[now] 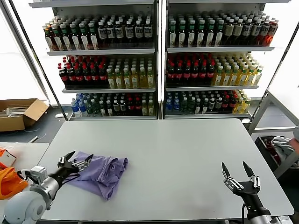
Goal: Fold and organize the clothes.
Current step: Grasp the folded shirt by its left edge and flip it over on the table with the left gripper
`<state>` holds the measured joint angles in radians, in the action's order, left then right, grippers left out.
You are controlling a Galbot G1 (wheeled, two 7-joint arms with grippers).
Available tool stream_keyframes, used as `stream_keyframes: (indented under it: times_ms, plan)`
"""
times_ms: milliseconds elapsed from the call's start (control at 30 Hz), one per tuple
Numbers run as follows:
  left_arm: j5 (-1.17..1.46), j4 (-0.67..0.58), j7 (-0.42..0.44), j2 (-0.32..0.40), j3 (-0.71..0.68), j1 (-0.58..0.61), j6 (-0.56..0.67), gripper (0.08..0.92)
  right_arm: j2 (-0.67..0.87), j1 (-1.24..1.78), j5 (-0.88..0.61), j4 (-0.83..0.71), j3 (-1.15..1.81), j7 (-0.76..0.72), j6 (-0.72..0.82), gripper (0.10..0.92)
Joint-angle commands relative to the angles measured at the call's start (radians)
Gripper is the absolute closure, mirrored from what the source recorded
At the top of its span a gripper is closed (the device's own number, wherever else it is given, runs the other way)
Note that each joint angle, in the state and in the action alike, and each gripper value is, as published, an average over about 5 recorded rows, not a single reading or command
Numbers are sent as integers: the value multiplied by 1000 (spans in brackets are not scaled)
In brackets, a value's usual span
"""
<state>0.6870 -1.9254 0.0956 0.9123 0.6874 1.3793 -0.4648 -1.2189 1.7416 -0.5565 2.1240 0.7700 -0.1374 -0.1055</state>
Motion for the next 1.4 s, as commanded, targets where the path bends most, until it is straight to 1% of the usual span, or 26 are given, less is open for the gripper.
stream_keyframes:
  times_ms: [33, 200, 333, 600, 767, 833, 967, 1233, 1300, 1400]
  plan:
    - [103, 210, -28, -61, 11, -94, -23, 177, -4, -4, 23, 11, -21, 2, 2, 203]
    - [99, 258, -37, -48, -30, -157, -42, 177, -6, 11, 31, 27, -21, 2, 1, 203]
    - [99, 295, -38, -46, -62, -171, -51, 177, -6, 15, 32, 31, -21, 3, 0, 203]
    - [41, 306, -31, -3, -90, -163, -61, 177, -3, 1, 37, 44, -29, 10, 7, 203]
    - [4, 303, -18, 0, -92, -132, -55, 177, 1, 8, 32, 70, -19, 15, 8, 203]
    - [-5, 297, -16, 1, -91, -117, -57, 193, 2, 10, 32, 73, -19, 14, 8, 203]
    - [-13, 272, -10, 11, -87, -86, -59, 284, 0, 7, 31, 71, -22, 15, 8, 203]
    - [-23, 241, -6, 34, -84, -52, -37, 518, 0, 3, 27, 71, -23, 14, 6, 203]
    - [-25, 241, -39, 44, -81, -53, -17, 579, 1, 5, 22, 70, -19, 14, 5, 203]
    - [-30, 249, -157, 69, -67, -71, 14, 665, 5, 9, 13, 67, -13, 13, 2, 203]
